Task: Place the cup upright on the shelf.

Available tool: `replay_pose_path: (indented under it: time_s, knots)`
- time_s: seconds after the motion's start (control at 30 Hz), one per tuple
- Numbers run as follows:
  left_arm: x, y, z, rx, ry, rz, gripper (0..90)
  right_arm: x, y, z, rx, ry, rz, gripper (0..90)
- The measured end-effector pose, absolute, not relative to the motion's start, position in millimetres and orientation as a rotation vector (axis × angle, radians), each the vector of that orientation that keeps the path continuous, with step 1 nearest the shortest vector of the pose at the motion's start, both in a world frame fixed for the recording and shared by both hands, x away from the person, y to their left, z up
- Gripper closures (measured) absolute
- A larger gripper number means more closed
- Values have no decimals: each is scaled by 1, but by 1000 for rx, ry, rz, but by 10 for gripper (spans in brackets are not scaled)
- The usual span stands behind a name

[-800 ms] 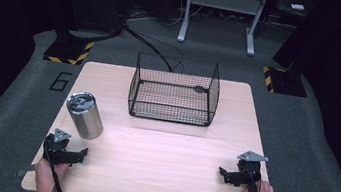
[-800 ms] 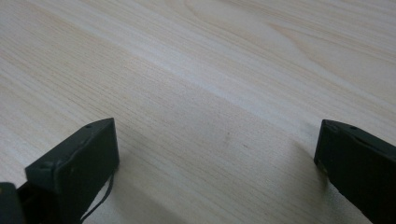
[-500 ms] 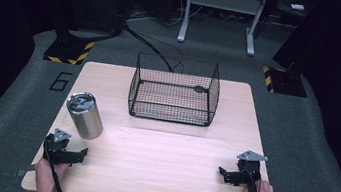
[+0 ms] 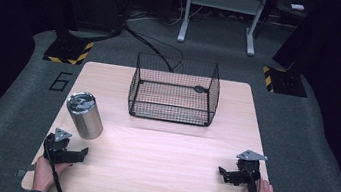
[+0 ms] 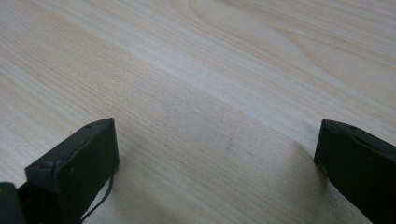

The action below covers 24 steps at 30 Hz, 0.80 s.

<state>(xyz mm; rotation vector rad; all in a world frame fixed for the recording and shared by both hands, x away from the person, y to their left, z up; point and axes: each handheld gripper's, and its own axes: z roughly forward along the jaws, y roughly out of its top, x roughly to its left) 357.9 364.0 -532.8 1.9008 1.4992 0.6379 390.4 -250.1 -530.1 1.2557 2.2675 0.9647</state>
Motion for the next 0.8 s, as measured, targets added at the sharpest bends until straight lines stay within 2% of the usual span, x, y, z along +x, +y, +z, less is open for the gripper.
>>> replay_pose_path:
  time_s: [0.47, 0.8]
  knots:
    - [358, 365, -532, 1896, 1500, 635, 2, 391, -251, -530, 1249, 2273, 967, 0]
    - [360, 369, -503, 1804, 1484, 659, 0, 391, -251, -530, 1246, 2276, 968, 0]
